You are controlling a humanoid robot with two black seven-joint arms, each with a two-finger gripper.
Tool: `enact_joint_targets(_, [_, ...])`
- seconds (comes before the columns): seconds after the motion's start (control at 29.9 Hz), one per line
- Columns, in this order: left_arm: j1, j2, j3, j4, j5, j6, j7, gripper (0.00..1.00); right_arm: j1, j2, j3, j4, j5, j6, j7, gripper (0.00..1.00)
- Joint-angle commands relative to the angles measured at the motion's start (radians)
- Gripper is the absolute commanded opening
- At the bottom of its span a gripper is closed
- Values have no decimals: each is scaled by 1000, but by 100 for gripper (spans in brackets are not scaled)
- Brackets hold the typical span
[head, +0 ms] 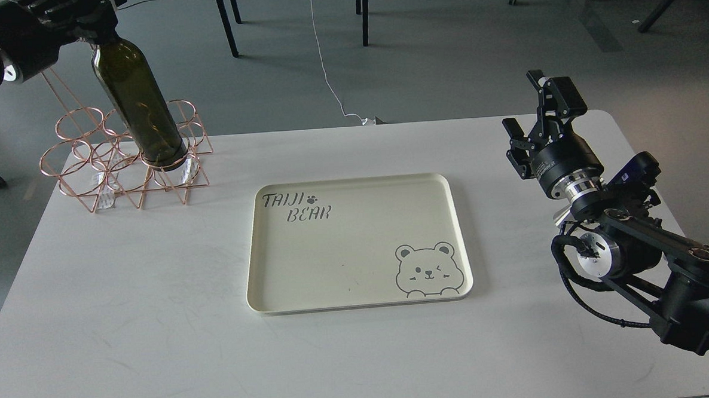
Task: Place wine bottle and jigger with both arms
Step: 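Lower the bottle into the wine rack slot with the left gripper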
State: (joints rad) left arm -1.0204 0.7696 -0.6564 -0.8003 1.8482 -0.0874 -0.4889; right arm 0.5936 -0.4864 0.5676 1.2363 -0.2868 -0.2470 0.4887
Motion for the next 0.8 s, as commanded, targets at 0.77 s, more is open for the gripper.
enact_joint_targets(0.77, [88, -81, 0, 82, 0, 29, 0, 26, -6, 0, 1, 0, 0, 0, 0, 98])
